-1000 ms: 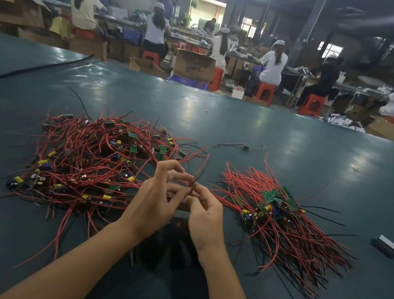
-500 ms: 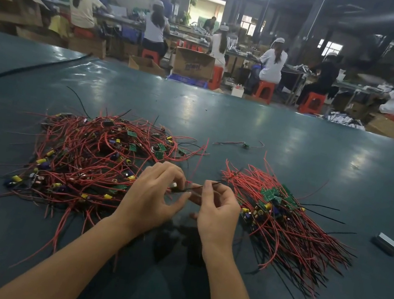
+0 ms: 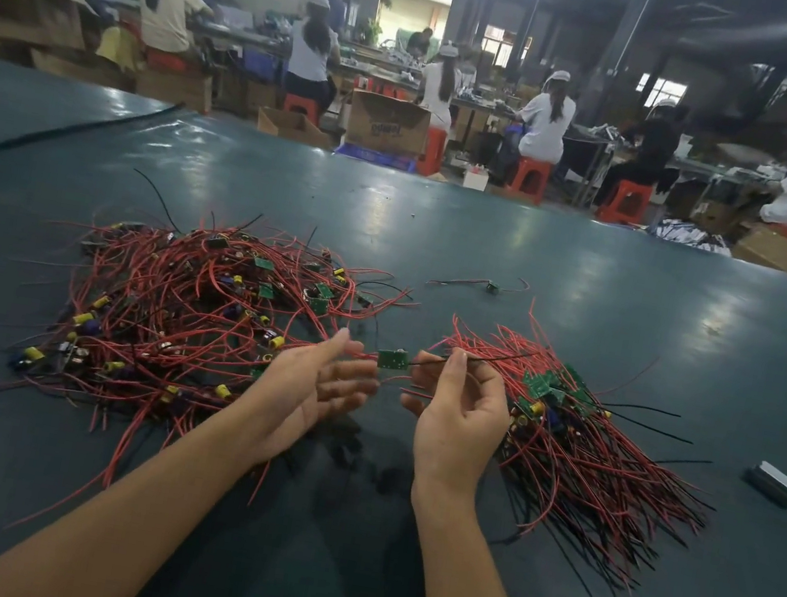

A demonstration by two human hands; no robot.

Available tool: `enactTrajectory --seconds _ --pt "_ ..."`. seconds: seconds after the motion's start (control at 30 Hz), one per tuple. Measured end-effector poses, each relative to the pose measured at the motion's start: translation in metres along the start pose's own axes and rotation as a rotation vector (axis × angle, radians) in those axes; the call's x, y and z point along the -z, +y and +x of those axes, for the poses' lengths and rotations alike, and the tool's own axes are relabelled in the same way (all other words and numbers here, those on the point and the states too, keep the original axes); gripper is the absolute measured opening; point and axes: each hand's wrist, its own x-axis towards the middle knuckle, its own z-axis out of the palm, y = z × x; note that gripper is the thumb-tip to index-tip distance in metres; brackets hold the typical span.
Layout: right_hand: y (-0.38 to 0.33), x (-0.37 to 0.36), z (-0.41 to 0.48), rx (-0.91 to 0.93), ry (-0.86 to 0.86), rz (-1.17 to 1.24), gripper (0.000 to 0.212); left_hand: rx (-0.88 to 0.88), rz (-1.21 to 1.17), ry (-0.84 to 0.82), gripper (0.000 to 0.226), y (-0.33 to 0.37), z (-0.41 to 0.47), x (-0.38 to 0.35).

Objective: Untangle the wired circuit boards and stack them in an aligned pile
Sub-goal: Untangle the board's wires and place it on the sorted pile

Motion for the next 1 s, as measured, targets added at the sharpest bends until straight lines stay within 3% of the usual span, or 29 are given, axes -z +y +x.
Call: enactTrajectory --seconds 0.07,0.17,0.43,0.5,0.63,0.83,1.0 --pt "-0.001 0.0 -0.001 -0.003 0.013 0.013 0.01 0.005 -0.132 0.005 0.031 0.002 -0.001 0.001" --pt "-0.003 0.0 0.0 -0.066 0.014 0.022 0.013 -0.05 -0.124 -0.021 0.032 0.003 -0.005 -0.001" --pt "-0.004 -0.008 -0.012 -0.506 -0.166 0.121 0.021 -0.095 -0.077 -0.056 0.033 0.002 -0.007 0.001" --pt "-0.004 -0.009 -0.013 -0.542 -0.18 0.143 0.017 -0.088 0.005 -0.046 0.033 0.0 -0.006 0.002" --pt "-0.003 -0.008 -0.011 -0.471 -0.135 0.137 0.009 -0.054 0.069 -0.05 0.031 0.0 -0.005 0.003" --pt "-0.014 -0.006 -0.003 -0.174 -0.042 0.224 0.007 0.057 -0.185 0.027 0.025 0.009 -0.006 0.005" --pt "-0.017 -0.005 -0.004 -0.189 -0.108 0.229 0.008 0.004 -0.084 -0.09 0.034 0.009 -0.01 0.0"
